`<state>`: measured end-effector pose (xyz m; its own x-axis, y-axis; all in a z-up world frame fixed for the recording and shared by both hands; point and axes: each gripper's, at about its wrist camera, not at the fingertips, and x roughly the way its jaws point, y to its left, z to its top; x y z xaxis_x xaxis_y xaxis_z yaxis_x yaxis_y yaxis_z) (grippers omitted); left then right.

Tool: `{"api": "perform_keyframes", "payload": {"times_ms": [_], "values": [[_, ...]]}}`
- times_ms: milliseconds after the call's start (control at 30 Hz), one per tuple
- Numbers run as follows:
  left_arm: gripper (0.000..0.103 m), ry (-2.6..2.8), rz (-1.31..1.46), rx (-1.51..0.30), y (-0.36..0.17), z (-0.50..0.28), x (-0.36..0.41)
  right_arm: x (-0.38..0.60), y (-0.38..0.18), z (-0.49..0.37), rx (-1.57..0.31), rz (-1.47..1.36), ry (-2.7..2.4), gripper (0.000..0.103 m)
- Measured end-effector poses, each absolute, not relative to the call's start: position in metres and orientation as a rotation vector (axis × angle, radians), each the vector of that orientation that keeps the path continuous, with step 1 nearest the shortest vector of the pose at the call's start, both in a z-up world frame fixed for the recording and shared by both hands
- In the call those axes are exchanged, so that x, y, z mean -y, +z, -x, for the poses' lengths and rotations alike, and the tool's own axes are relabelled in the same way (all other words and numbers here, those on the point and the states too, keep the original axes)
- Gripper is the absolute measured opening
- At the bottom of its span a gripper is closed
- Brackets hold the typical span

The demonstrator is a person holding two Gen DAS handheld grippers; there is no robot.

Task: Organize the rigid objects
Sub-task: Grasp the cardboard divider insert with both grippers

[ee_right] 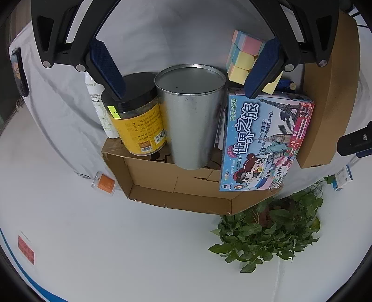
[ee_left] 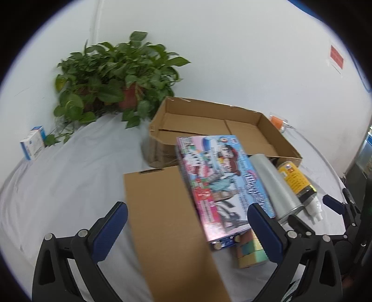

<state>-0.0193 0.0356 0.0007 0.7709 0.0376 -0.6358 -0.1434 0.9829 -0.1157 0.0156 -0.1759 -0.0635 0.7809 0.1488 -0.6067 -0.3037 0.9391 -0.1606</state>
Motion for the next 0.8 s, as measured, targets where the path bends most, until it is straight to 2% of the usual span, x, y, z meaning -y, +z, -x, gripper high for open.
{"api": "perform_keyframes", "payload": {"times_ms": [233,800], "values": [[0.102,0.025,0.152,-0.706,-0.006,0.011,-0.013,0.183,-0.062,-0.017,-0.628,0.251,0.218,0.103],[0.102,0.027,0.159,-0.729,-0.013,0.011,-0.012,0.179,-0.067,-0.016,-0.638,0.259,0.209,0.102]]}}
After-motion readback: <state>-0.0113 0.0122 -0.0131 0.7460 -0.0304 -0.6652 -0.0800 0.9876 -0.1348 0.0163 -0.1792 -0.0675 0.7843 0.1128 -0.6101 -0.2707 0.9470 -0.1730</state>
